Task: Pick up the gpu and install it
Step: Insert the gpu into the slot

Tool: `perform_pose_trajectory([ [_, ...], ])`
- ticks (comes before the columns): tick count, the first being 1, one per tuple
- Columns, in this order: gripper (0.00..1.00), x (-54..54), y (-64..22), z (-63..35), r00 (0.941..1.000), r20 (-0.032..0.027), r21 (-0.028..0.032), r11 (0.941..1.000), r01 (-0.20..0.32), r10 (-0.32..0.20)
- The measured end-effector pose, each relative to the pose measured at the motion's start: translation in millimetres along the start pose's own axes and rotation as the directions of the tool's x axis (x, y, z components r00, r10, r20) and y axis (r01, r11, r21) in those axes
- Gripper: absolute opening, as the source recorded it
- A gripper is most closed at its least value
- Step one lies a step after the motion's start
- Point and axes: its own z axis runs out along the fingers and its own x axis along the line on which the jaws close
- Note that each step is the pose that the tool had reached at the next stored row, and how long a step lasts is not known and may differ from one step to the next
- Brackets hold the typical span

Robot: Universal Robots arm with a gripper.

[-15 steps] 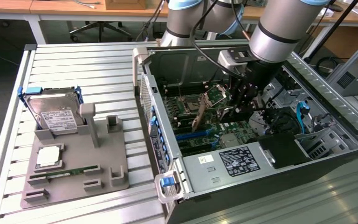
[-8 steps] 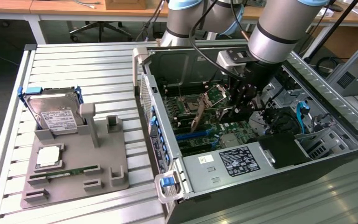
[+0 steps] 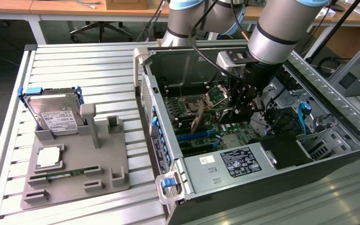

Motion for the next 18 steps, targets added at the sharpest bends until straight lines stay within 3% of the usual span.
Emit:
perform_pose_trajectory([
  [18,0.27,0.2,6.3,0.4,1.0000,0.0000,0.0000,1.0000,0.000,0.000],
])
